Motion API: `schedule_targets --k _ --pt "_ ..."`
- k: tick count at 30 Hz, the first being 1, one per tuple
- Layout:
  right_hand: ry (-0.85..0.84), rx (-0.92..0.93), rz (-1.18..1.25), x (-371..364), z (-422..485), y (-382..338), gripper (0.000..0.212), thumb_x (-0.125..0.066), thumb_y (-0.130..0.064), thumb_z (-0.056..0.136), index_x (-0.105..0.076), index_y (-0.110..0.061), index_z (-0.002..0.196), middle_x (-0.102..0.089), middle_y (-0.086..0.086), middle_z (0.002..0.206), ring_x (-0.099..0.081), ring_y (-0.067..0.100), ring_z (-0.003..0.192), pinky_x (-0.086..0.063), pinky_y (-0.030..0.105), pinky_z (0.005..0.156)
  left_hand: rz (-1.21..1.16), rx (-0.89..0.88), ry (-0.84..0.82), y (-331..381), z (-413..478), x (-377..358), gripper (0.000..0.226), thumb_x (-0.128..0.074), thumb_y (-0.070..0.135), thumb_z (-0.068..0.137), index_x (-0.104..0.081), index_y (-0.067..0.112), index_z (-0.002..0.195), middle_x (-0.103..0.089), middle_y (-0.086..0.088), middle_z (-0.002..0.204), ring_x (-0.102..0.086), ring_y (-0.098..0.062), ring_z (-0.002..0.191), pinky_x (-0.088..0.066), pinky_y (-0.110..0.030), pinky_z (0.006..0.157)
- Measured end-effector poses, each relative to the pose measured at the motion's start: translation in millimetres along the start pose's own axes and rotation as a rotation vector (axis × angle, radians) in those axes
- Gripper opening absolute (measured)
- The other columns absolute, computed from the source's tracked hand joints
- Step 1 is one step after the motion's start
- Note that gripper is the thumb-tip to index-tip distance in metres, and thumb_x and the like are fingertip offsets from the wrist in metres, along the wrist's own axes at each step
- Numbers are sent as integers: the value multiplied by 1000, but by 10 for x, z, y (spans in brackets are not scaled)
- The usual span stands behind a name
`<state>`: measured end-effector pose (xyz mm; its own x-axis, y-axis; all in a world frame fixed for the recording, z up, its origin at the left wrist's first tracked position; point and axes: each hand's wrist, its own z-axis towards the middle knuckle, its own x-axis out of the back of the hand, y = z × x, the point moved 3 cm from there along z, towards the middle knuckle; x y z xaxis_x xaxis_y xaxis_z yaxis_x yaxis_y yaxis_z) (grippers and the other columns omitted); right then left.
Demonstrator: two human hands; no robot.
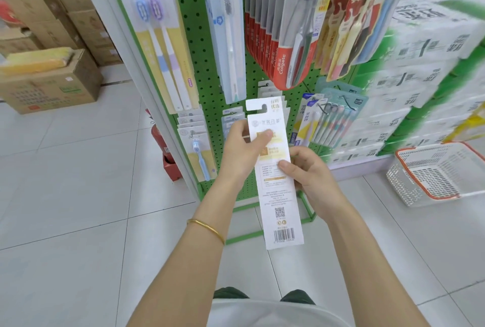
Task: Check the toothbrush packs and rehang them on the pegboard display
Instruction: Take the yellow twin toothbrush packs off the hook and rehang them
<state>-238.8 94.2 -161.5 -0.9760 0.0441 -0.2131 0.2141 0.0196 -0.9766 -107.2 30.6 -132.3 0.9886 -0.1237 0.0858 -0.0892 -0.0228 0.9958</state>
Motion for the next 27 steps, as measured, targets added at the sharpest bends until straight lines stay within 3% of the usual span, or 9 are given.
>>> schedule_targets --k 6,10,11,14,16,20,22,25,27 --pt "-79 -27 -49 -101 17 60 7 -57 -2 88 -59 -7 92 -71 -1 80 -67 14 72 -53 24 60 -75 -21 78 180 -3 137 16 -60 13 92 -54 28 90 -66 3 93 -65 -10 78 -56 -28 68" --pt "-122 -78 -56 -222 42 61 7 -61 -7 86 -59 -7 93 -72 -1 82 -67 14 73 -53 27 65 -155 59 93 255 -42 248 11 -61 13 92 -58 23 94 -68 -6 98 -68 -22 86 -58 -42 74" --pt "-138 -107 -50 -259 53 63 15 -65 -13 85 -60 -5 96 -72 1 85 -67 16 76 -53 30 69 -192 76 83 276 -46 289 10 -61 12 92 -59 21 96 -69 -7 99 -68 -25 88 -58 -44 75" --pt "-218 -193 21 -422 98 53 69 -75 -46 73 -56 2 118 -66 17 112 -63 33 100 -48 47 91 -297 57 -3 379 -44 423 11 -60 7 91 -59 15 100 -68 -8 97 -66 -25 87 -56 -44 78" --pt "-322 -205 109 -569 122 29 83 -72 -55 72 -50 2 129 -54 26 129 -53 41 117 -41 54 102 -350 17 -64 483 -33 519 15 -58 4 91 -58 12 104 -68 -7 97 -66 -22 84 -56 -41 77" --pt "-461 -207 255 -865 185 -99 94 -82 -49 64 -45 1 134 -58 26 125 -59 36 113 -50 41 90 -426 -55 -151 706 -4 723 22 -54 3 92 -55 9 113 -67 -3 95 -65 -14 80 -53 -30 70" --pt "-455 -167 255 -995 228 -213 91 -86 -48 58 -51 -1 127 -64 22 116 -64 33 105 -52 43 89 -426 -90 -171 847 2 831 24 -53 5 93 -53 9 116 -66 -5 98 -65 -14 83 -52 -28 71" --pt "-327 -25 35 -1178 306 -470 82 -86 -54 51 -59 -12 116 -68 4 98 -64 21 92 -53 38 84 -257 -169 -129 1088 25 997 32 -56 12 94 -51 13 125 -64 -4 109 -63 -15 99 -51 -32 87" --pt "-195 82 -179 -1299 351 -667 71 -83 -45 53 -58 -21 115 -66 -6 95 -63 13 92 -51 33 84 -133 -235 -61 1251 28 1106 36 -58 20 94 -51 16 129 -63 1 116 -61 -14 109 -48 -35 99"
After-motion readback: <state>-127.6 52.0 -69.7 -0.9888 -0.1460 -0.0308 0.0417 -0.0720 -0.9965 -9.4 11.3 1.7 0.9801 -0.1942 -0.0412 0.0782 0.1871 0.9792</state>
